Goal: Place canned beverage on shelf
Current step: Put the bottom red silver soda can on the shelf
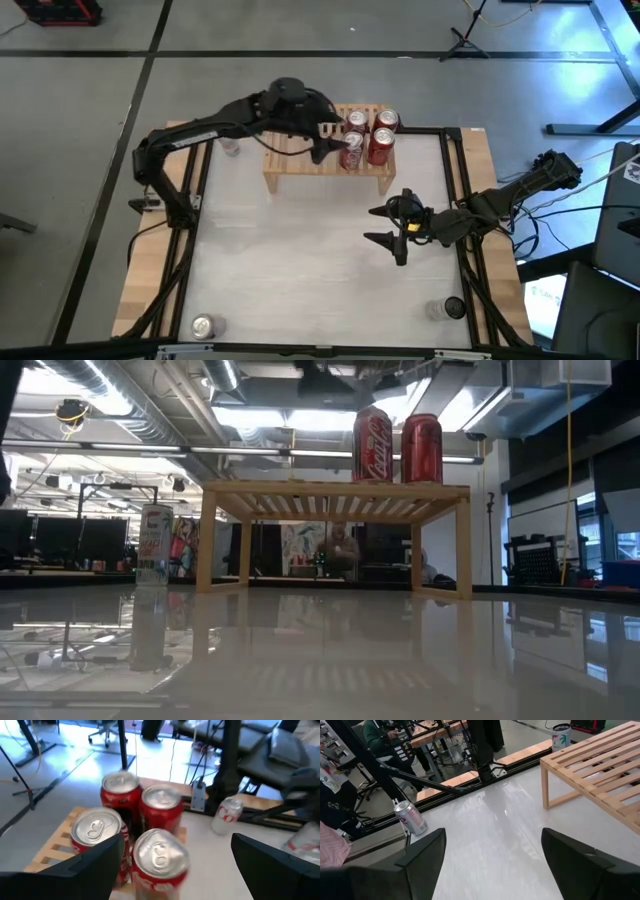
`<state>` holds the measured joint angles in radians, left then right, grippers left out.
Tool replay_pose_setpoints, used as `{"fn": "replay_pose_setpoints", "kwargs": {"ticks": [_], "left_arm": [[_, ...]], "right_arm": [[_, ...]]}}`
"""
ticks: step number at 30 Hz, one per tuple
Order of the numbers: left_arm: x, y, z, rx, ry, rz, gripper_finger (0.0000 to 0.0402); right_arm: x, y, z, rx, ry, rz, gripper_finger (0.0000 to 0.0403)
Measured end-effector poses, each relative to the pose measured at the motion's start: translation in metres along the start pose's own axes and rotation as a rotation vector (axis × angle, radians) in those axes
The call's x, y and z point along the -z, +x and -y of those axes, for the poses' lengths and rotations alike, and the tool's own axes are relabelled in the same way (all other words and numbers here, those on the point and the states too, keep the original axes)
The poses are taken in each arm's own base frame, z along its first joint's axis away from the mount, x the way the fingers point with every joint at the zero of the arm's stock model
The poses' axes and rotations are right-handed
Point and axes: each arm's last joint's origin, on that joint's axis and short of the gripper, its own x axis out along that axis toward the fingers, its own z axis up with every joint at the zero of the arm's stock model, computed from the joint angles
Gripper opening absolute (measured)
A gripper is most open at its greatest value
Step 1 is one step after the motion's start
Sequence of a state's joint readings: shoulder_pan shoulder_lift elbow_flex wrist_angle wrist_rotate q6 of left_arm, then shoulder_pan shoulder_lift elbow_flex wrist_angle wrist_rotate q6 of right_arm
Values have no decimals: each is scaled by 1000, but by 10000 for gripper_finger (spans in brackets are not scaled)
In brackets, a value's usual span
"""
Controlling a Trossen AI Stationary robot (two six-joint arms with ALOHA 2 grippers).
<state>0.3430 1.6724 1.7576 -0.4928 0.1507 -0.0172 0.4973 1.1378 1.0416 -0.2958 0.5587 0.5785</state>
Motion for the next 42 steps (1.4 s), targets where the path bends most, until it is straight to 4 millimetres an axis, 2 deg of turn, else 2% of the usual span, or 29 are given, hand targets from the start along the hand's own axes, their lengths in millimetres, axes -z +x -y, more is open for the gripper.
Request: {"fn": "replay_pose_setpoints", "kwargs": {"ticks": [5,9,14,19,24,29,35,42], "left_arm": [[-12,-52,17,2,-15,24,355],[-9,-94,34,-16,-35,-42,355],[9,-145,58,-24,-68,-192,355],[31,-180,74,-36,-129,-378,355],[48,-197,105,61,-199,-530,355],[67,-210,147,141,-295,-645,355],[109,-223,202,198,-386,-862,355],[166,-227,267,157,-240,-1069,355]], "right_arm": [[0,0,-1,-17,-5,-10,317],[0,0,-1,-20,-8,-14,317],[1,0,0,-18,-16,-22,317],[2,0,1,-12,-49,-31,317],[4,0,2,-3,-60,-47,317],[5,0,2,2,-64,-54,317],[6,0,4,38,-111,-53,317],[5,1,5,87,-177,-27,317]]}}
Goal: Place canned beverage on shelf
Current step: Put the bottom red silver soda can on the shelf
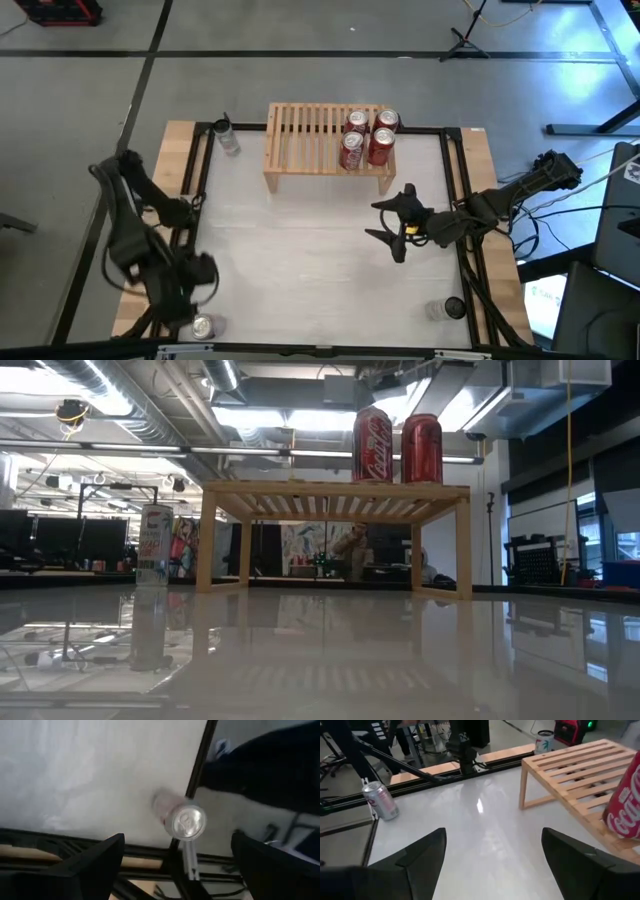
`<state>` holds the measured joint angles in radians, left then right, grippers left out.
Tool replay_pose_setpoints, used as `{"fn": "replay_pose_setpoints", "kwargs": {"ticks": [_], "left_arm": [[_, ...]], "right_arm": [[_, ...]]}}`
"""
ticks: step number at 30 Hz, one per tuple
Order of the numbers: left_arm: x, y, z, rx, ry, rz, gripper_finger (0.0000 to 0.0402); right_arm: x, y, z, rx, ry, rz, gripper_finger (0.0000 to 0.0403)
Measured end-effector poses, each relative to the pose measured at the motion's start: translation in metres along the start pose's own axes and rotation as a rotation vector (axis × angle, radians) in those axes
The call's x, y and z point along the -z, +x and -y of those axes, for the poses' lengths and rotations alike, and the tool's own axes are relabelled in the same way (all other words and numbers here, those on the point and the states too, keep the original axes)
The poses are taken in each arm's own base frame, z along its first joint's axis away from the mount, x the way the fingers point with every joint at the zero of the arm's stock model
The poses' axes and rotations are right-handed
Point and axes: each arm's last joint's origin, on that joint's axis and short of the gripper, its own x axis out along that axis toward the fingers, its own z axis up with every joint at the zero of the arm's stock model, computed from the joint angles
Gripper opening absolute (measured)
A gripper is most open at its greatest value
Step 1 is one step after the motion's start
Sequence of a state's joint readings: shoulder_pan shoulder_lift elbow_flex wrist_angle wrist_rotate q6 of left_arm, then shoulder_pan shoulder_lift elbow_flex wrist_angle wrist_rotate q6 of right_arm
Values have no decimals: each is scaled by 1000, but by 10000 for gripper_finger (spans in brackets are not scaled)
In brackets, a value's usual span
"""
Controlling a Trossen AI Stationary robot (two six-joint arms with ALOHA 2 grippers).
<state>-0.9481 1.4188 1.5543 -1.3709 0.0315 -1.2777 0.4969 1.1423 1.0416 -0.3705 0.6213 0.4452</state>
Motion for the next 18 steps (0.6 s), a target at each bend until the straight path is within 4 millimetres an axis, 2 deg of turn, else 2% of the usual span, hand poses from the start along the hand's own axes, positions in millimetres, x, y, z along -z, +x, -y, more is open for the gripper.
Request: {"fn": "replay_pose_setpoints", "kwargs": {"ticks": [8,14,18], "left_arm": [[20,58,45,-33,137,-43,355],[24,96,55,-159,217,-67,355],[25,109,61,-148,248,-83,355]], "right_arm": [[0,0,0,14,-8,6,317],[0,0,0,14,-1,6,317],[0,0,-1,-12,4,-6,317]]}}
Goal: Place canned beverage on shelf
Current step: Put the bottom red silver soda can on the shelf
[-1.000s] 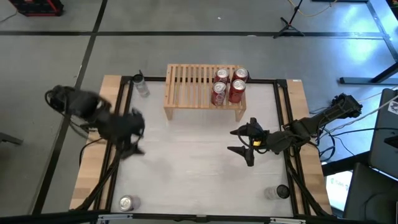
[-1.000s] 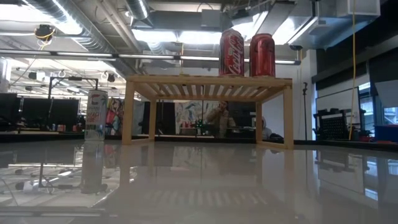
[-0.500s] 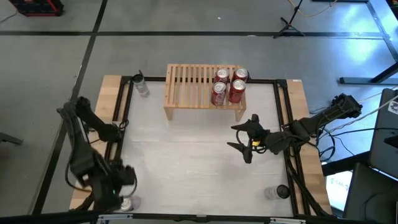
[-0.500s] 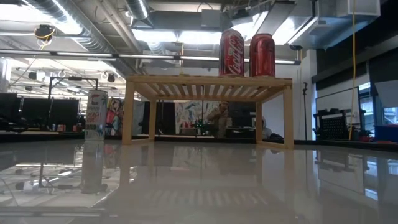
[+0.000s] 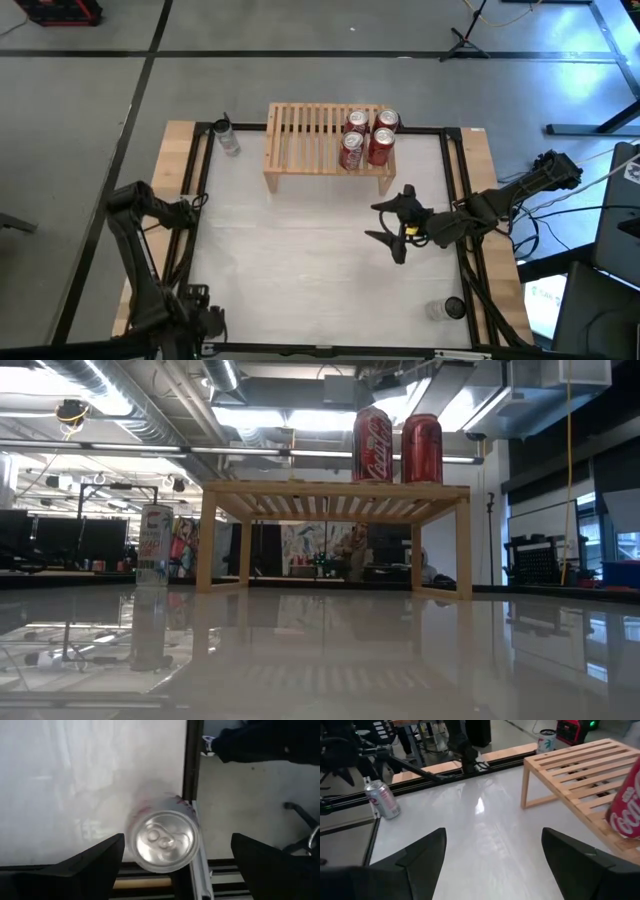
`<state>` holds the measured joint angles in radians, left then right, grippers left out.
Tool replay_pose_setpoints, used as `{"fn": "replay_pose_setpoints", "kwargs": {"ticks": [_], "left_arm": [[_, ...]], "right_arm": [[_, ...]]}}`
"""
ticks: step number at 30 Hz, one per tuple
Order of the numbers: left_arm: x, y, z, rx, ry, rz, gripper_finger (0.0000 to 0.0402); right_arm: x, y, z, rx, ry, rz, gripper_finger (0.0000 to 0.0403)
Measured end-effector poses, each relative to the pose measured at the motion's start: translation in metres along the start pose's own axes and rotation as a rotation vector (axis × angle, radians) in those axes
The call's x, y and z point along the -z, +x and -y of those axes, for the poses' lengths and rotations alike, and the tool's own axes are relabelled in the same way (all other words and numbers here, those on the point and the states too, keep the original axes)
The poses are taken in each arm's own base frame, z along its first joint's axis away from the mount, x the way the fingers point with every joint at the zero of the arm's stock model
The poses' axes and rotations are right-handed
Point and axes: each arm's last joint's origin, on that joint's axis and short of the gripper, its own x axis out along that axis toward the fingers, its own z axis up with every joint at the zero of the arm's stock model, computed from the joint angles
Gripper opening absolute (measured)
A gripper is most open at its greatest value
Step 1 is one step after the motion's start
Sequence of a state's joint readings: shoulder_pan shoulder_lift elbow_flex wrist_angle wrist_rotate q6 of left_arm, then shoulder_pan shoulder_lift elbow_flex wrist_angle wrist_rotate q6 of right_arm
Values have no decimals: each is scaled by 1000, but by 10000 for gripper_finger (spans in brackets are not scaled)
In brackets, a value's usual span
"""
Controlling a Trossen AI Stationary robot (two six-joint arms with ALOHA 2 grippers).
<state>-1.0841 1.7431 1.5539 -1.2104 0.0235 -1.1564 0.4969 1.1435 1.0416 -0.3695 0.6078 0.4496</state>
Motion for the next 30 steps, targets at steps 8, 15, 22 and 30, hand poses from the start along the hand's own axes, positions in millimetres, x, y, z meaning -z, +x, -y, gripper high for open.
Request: {"fn": "replay_pose_setpoints", "kwargs": {"ticks": [8,15,22,30], "left_arm": [[10,11,2,-46,12,-21,355],[13,32,-4,-70,13,-41,355],[3,44,-6,-26,17,-16,326],[-22,28,-30,-20,35,-34,266]], "right_arm": [[0,0,-1,-18,7,-6,317],[0,0,-1,-23,18,-10,317],[0,0,-2,-55,20,-23,317],[0,0,-2,-57,23,-19,317]]}}
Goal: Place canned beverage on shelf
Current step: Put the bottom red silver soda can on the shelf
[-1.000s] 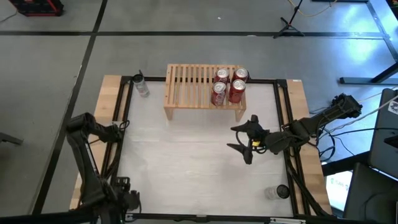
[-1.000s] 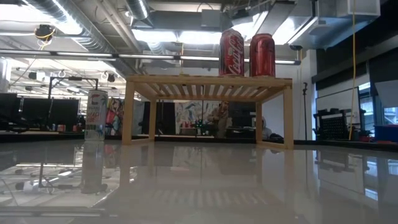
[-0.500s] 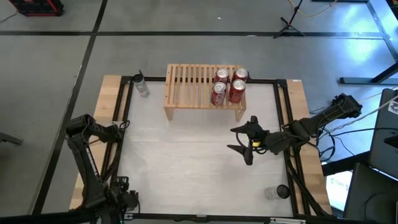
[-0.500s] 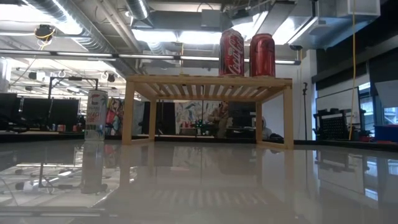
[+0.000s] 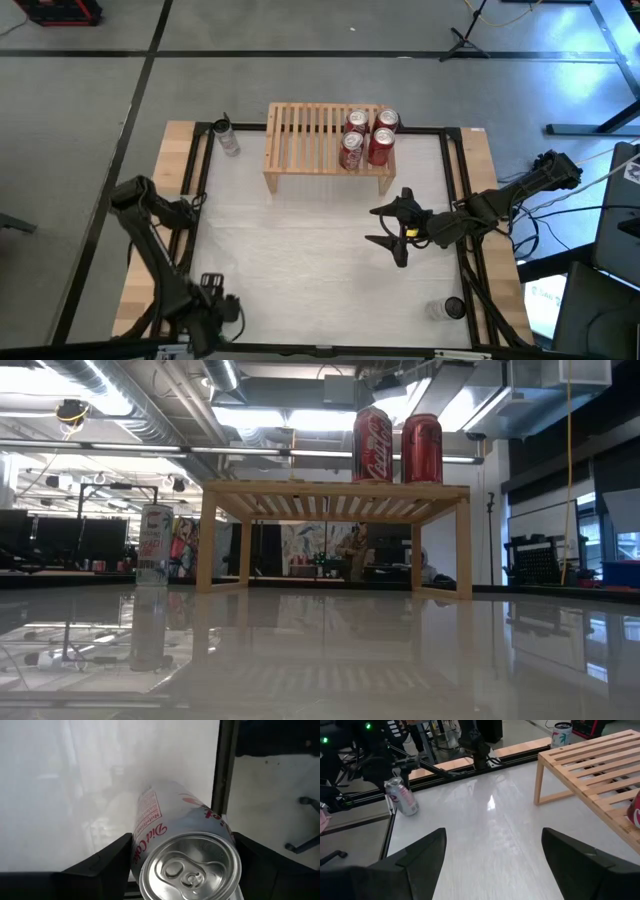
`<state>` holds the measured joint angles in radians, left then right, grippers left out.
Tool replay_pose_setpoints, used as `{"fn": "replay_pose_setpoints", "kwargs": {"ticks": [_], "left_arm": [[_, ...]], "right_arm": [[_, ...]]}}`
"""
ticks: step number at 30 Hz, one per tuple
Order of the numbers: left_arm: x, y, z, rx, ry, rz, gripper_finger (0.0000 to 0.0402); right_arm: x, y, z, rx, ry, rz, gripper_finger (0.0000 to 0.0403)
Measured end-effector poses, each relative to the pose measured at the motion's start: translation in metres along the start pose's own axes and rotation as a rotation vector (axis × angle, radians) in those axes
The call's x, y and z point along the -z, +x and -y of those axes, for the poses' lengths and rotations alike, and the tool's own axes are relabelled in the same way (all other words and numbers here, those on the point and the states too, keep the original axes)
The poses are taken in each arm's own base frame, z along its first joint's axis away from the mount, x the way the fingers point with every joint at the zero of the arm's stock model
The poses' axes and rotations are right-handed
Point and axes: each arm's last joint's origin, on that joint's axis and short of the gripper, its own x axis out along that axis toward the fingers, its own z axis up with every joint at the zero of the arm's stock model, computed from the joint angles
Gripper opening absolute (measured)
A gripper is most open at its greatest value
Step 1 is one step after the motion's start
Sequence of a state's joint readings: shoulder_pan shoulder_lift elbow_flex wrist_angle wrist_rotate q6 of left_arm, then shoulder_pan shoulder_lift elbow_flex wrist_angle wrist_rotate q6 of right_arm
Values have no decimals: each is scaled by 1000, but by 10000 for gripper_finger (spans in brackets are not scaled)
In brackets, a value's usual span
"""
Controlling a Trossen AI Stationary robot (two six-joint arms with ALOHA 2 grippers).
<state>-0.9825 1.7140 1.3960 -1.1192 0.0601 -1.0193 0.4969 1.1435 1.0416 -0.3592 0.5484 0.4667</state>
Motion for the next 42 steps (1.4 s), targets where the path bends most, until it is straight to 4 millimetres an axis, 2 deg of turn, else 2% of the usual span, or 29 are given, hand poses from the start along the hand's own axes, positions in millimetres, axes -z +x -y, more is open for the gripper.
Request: {"fn": "replay_pose_setpoints", "kwargs": {"ticks": [4,14,20,24,28,32,38,42], "left_arm": [[-11,-35,-34,13,0,16,266],[-36,-134,-161,75,-202,259,266],[-58,-191,-217,14,-220,400,266],[-76,-216,-253,-65,-239,418,266],[-98,-229,-286,-137,-240,431,266],[-123,-234,-316,-183,-224,444,266],[-155,-223,-360,-225,-221,419,266],[-168,-216,-381,-222,-255,408,266]], "right_arm": [[0,0,0,0,0,0,317],[0,0,0,19,1,11,317],[-1,0,2,61,0,29,317],[-1,0,4,117,26,57,317],[-3,2,8,158,67,74,317],[-5,6,13,178,120,79,317],[-4,11,15,198,126,76,317],[-1,17,13,210,115,65,317]]}}
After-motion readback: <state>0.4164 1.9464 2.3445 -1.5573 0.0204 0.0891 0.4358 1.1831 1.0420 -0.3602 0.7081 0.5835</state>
